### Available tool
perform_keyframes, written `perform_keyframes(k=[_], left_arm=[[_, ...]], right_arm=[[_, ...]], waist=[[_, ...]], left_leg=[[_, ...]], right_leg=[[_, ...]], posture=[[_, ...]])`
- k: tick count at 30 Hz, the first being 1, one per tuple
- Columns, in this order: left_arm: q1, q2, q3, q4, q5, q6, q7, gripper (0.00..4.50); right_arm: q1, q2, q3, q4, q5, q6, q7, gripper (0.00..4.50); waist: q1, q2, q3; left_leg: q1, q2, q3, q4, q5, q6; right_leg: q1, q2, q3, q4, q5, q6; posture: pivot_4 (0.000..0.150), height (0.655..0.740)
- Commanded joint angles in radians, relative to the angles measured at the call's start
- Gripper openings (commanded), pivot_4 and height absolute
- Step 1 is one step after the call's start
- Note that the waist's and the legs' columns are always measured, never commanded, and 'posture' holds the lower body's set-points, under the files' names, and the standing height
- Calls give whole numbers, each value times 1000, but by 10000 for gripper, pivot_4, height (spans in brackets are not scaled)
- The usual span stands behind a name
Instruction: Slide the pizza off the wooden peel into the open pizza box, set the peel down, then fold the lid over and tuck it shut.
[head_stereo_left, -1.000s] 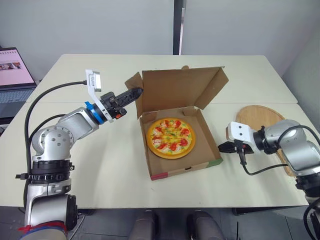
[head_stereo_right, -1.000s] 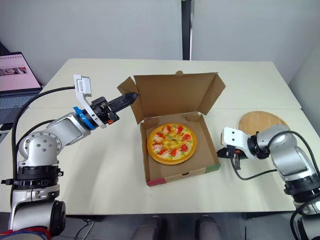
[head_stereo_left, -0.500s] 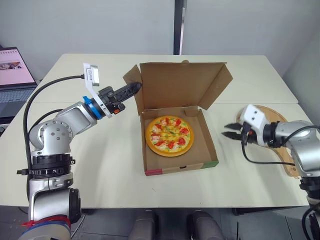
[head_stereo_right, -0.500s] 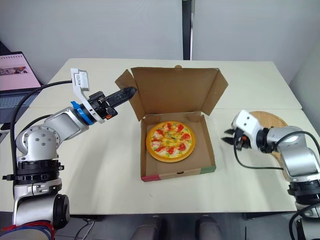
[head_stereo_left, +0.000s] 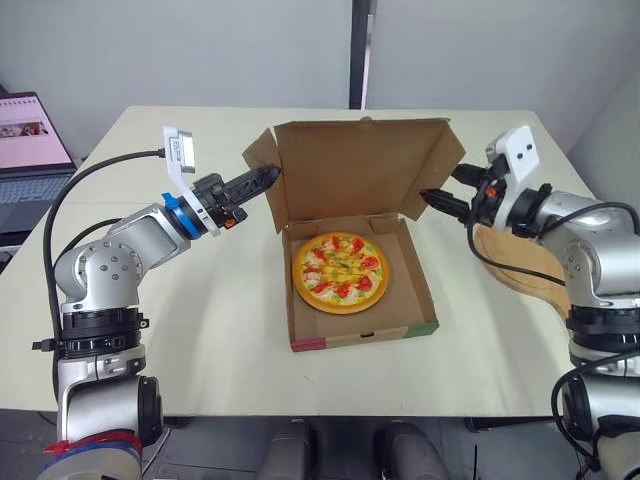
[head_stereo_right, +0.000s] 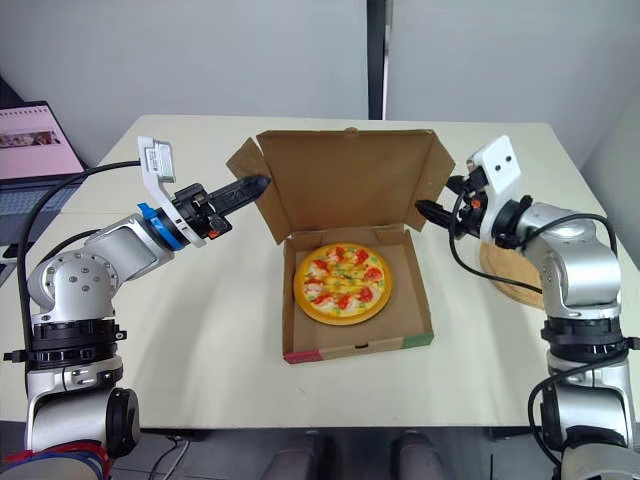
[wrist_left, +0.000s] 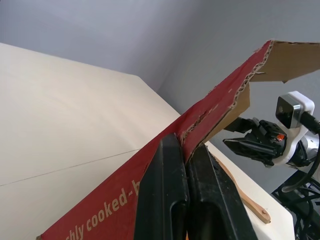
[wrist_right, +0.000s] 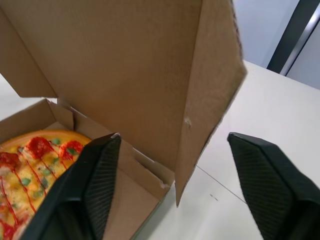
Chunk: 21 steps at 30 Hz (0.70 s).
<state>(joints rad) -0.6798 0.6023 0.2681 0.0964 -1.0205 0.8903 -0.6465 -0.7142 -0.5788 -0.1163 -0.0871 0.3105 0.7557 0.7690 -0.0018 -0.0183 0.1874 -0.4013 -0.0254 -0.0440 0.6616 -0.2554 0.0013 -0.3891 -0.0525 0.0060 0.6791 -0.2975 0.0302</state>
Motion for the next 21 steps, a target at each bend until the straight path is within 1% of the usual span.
perform_keyframes(k=[1, 7, 8, 14, 17, 21], left_arm=[[-22, 2, 23, -15, 8, -5, -20, 0], [-27, 9, 23, -25, 32, -16, -30, 0], [-27, 11, 25, -27, 34, -14, -32, 0], [-31, 25, -1, -48, 103, -42, -40, 0], [-70, -3, -36, -60, 140, -48, -24, 0], [-127, -45, -69, -29, 184, -60, -21, 0]], right_arm=[[-25, 9, 0, -54, 33, 11, -25, 23865], [-43, 20, 3, -48, 37, 5, -76, 2189], [-48, 22, -1, -45, 40, 7, -86, 73], [-54, 22, -5, -58, 49, 31, -123, 73], [-55, 6, -33, -89, 60, 67, -153, 73], [-37, -26, -57, -143, 78, 120, -168, 73]], waist=[[-1, 0, 0], [-2, 0, 0], [-2, 0, 0], [-2, 0, 0], [2, 0, 0], [2, 0, 0]], left_leg=[[0, 0, 0, 0, 0, 0], [0, 0, 0, 0, 0, 0], [0, 0, 0, 0, 0, 0], [0, 0, 0, 0, 0, 1], [0, 0, 0, 0, 0, 1], [-1, -1, -1, 0, 0, 1]], right_leg=[[0, 0, 0, 0, 0, 0], [0, 0, 0, 0, 0, 0], [0, 0, 0, 0, 0, 0], [0, 0, 0, 0, 0, 0], [0, 0, 0, 0, 0, 0], [0, 0, 0, 0, 0, 0]], posture=[[1500, 7400], [1500, 7400], [1500, 7400], [1500, 7400], [1500, 7400], [1500, 7400]])
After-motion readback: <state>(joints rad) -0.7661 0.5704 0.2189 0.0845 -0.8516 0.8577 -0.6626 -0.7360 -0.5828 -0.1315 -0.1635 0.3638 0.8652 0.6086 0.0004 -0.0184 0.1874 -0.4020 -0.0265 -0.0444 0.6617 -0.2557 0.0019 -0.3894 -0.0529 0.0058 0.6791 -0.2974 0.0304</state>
